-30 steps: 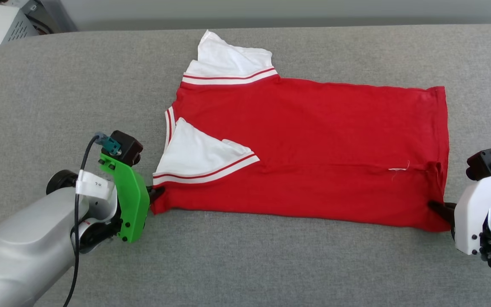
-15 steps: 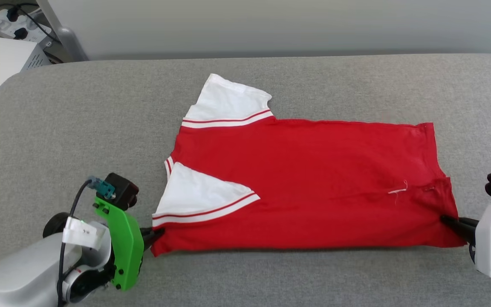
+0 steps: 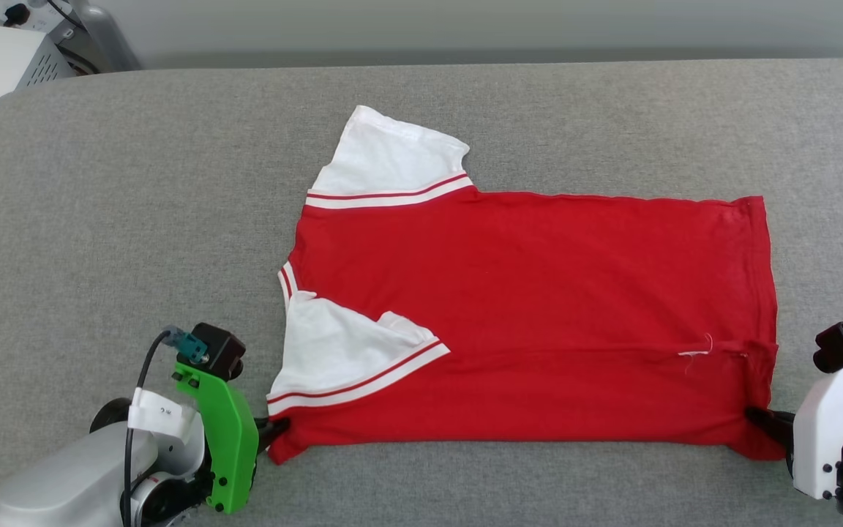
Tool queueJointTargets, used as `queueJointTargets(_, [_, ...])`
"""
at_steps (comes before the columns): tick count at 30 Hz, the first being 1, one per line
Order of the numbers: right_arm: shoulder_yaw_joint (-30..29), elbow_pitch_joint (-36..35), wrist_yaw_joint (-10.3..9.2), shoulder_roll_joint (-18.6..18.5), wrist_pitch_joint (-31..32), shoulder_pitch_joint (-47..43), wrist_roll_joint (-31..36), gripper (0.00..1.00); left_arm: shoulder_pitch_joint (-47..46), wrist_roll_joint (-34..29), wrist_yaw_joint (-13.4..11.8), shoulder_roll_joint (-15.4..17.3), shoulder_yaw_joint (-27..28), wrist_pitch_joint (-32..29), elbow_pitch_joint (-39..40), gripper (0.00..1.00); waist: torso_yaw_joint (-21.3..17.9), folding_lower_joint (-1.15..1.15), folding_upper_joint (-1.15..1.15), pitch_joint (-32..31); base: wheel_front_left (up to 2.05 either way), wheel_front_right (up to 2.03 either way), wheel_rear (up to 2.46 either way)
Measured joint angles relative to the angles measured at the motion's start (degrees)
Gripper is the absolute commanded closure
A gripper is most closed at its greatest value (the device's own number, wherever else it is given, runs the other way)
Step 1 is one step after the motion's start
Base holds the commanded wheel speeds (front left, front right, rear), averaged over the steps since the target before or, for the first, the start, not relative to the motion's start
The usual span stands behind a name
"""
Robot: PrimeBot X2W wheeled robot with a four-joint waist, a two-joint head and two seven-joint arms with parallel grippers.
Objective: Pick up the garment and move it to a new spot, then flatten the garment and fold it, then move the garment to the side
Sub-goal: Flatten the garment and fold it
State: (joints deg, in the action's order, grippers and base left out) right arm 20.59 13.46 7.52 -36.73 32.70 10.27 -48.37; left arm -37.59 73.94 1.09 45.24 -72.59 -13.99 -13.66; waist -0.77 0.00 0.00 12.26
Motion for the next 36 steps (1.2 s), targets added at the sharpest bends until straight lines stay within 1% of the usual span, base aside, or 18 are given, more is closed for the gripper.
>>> queueJointTargets(3, [0.0,1.5,0.00,1.0,-1.3,0.6,0.1,1.00,0.0,0.0,0.9,-0.8,0.2,0.5,-2.3,1.00,0.2,0.00,0.00,0.2,0.00,0.00,0.00])
queueJointTargets(4, [0.1,1.8,0.00,1.1,-1.7,0.7,0.0,0.79,0.0,0.0,1.1,-1.1,0.3,0.7,-2.7,0.91,0.2,0.00,0.00,0.1,0.00,0.00,0.00])
queueJointTargets(5, [0.1,2.1,0.00,1.4,-2.3,0.7,0.0,0.79,0.1,0.0,1.3,-1.3,0.4,1.2,-3.2,0.23,0.3,0.00,0.00,-0.1,0.00,0.00,0.00])
queueJointTargets(6, [0.1,2.3,0.01,1.6,-3.2,0.7,0.0,0.00,0.1,-0.3,1.4,-1.4,0.4,1.9,-3.5,0.00,0.3,0.00,0.00,-0.4,0.00,0.00,0.00])
queueJointTargets(10, [-0.8,1.8,0.01,2.3,-7.8,0.6,-0.1,0.00,0.1,-1.4,1.4,-1.1,1.0,4.5,-3.9,0.00,0.4,0.00,0.00,-1.6,0.00,0.00,0.00])
queueJointTargets(14, [-3.2,-0.3,0.00,2.3,-13.4,0.4,1.1,0.00,-0.8,-1.9,1.2,0.7,3.5,7.9,-1.6,0.00,0.5,0.00,0.00,-2.9,0.00,0.00,0.00])
queueJointTargets(17, [-5.6,-2.5,0.00,2.8,-17.7,0.4,2.8,0.00,-3.3,-4.0,0.4,2.4,5.6,10.1,0.7,0.00,0.3,0.00,0.00,-3.4,0.00,0.00,0.00])
queueJointTargets(20, [-8.5,-4.8,0.00,4.4,-22.5,0.4,5.9,0.00,-6.9,-5.5,-0.8,3.6,8.1,12.9,1.9,0.00,-0.2,0.00,0.00,-3.3,0.00,0.00,0.00])
queueJointTargets(23, [-11.4,-7.1,0.00,6.8,-27.1,0.4,10.0,0.00,-10.8,-8.6,-2.0,3.9,9.9,15.0,2.0,0.00,-0.8,0.00,0.00,-2.6,0.00,0.00,0.00])
queueJointTargets(26, [-14.1,-9.5,0.00,9.8,-31.0,0.5,14.1,0.00,-14.3,-9.2,-2.6,3.1,11.8,16.5,1.1,0.00,-1.5,0.00,0.00,-1.5,0.00,0.00,0.00])
queueJointTargets(27, [-14.8,-10.3,0.00,10.8,-32.2,0.7,15.6,0.00,-15.7,-10.4,-2.9,2.7,12.0,16.8,0.4,0.00,-1.8,0.00,0.00,-1.0,0.00,0.00,0.00])
queueJointTargets(30, [-16.5,-13.1,0.00,13.7,-34.5,0.9,19.0,0.00,-20.0,-11.9,-2.8,1.1,12.8,16.5,-2.2,0.00,-2.6,0.00,0.00,0.7,0.00,0.00,0.00])
queueJointTargets(32, [-17.0,-14.8,0.00,15.4,-35.3,1.1,20.6,0.00,-23.5,-12.2,-2.2,-0.5,13.2,15.4,-4.3,0.00,-3.2,0.00,0.00,2.1,0.00,0.00,0.00])
queueJointTargets(36, [-16.7,-17.4,0.00,16.8,-36.1,2.2,23.2,0.00,-30.4,-13.2,0.0,-3.1,13.3,11.7,-9.2,0.00,-4.4,0.00,0.00,5.1,0.00,0.00,0.00])
